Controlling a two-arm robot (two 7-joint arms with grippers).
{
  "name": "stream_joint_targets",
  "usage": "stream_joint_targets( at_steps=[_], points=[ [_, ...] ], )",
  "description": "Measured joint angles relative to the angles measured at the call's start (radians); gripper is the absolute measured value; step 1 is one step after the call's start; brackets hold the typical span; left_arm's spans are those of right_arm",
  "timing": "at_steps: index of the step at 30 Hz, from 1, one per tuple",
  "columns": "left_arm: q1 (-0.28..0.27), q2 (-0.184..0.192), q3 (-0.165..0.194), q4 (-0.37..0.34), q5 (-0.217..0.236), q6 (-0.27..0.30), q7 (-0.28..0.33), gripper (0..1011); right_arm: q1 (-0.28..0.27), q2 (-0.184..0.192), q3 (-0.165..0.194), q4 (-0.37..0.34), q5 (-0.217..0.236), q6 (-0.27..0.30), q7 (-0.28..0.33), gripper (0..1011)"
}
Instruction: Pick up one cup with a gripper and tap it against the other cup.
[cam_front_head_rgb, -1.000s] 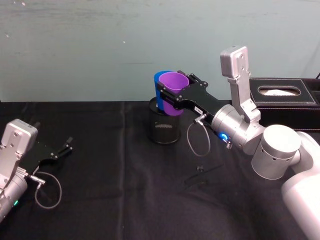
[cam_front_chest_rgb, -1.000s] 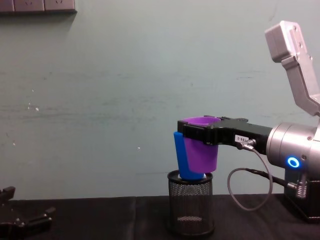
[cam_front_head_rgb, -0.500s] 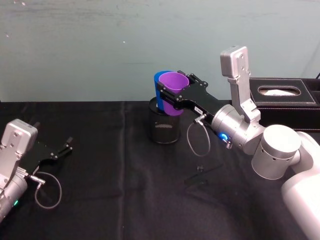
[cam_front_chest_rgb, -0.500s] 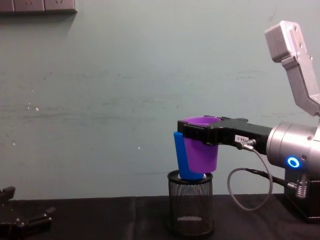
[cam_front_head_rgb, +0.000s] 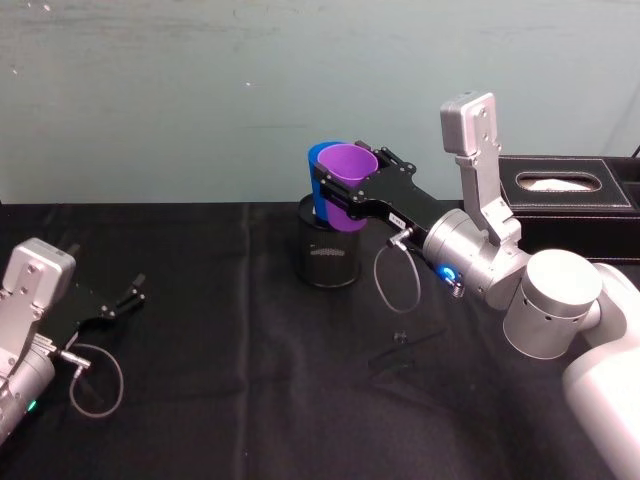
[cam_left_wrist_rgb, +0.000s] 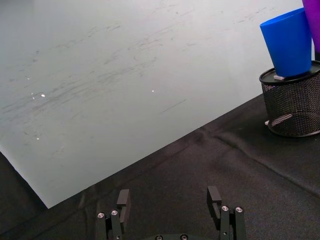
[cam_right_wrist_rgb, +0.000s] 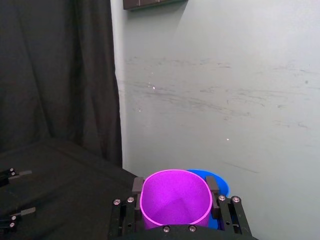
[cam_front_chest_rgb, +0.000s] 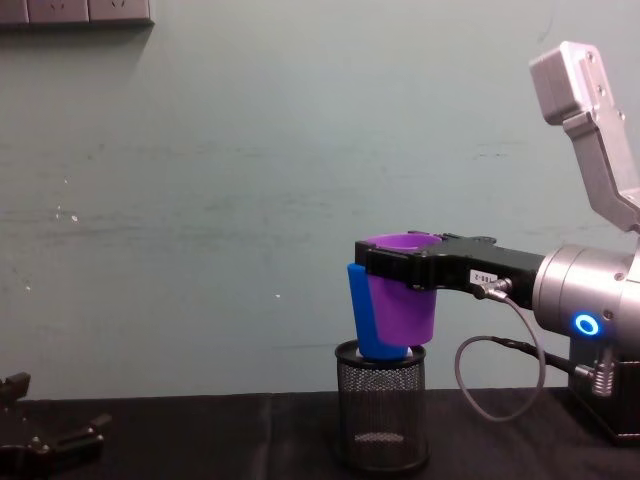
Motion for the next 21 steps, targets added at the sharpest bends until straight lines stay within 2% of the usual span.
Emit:
stream_joint_targets(
  at_steps=[21],
  points=[
    [0.0,0.0,0.0,0.0,0.0,0.0,0.0,1000,0.0,0.0,0.0,0.0,0.0,0.0,0.0,744]
  ],
)
